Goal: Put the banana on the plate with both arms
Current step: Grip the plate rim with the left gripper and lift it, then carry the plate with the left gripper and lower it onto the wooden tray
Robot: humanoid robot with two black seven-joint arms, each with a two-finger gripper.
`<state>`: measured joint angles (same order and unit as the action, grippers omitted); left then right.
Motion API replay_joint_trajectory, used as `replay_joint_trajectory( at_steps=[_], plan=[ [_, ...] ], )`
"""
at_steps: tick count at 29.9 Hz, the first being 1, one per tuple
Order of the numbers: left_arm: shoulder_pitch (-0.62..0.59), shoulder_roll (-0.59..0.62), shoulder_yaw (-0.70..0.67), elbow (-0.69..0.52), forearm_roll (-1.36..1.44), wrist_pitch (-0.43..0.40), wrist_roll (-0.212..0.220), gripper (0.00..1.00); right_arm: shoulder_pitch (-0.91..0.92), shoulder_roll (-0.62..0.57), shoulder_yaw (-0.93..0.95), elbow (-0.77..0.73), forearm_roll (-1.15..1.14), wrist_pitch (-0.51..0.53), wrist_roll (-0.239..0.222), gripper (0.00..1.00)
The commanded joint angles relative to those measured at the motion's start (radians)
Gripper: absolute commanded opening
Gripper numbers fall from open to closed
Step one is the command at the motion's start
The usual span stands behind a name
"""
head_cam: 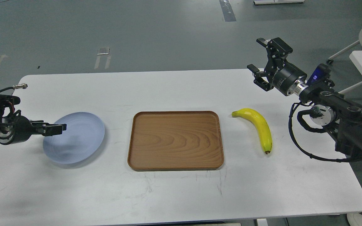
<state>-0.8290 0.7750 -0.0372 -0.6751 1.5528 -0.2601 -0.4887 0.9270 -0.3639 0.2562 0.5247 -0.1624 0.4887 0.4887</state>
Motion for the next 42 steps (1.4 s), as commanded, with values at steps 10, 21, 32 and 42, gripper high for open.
replay_joint_trajectory(
  at_steps=[10, 21, 32, 42],
  plan=[
    [0.024, -0.005, -0.001, 0.008, -0.017, -0.004, 0.000, 0.15, -0.001, 0.000, 0.000, 0.000, 0.000, 0.000, 0.000, 1.00],
    [0.025, -0.008, -0.001, 0.008, -0.026, 0.018, 0.000, 0.00, -0.001, 0.000, 0.000, 0.000, 0.000, 0.000, 0.000, 1.00],
    [-0.065, -0.006, -0.003, -0.026, -0.083, -0.033, 0.000, 0.00, 0.009, -0.023, 0.000, 0.005, 0.000, 0.000, 0.000, 1.00],
    [-0.262, -0.097, 0.000, -0.170, -0.068, -0.151, 0.000, 0.00, 0.015, -0.058, 0.000, 0.020, 0.000, 0.000, 0.000, 1.00]
  ],
)
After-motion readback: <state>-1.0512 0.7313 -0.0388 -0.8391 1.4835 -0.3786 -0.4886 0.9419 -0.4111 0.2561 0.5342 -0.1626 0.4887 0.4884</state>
